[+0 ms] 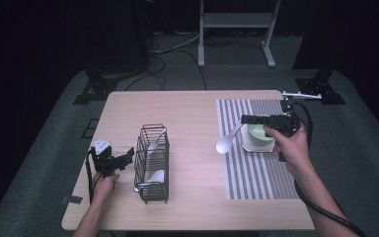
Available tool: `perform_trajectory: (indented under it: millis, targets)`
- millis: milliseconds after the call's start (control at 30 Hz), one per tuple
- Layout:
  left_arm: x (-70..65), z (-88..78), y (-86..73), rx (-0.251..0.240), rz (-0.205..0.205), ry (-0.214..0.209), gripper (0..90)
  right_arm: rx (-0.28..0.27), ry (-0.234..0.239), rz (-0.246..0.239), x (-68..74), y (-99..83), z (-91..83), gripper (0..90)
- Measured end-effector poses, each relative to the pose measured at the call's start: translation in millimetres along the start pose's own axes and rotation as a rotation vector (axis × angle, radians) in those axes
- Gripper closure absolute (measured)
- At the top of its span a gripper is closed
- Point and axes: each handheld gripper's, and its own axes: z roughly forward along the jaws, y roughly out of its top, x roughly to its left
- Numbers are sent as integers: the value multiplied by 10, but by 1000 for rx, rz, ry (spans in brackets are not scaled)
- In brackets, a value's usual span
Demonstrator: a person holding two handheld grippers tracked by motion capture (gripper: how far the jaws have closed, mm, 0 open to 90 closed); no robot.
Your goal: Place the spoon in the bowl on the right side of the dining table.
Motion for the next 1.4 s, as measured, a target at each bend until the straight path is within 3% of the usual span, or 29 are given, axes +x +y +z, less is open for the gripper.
perform_trajectory:
  millis: [767, 1400]
  targets:
    - [2, 2, -1, -2, -2, -1, 16, -75, -51, 79, -342, -17, -247, 859]
    - [4, 3, -2, -4, -7, -3, 16, -123, -80, 116, -513, -7, -378, 859]
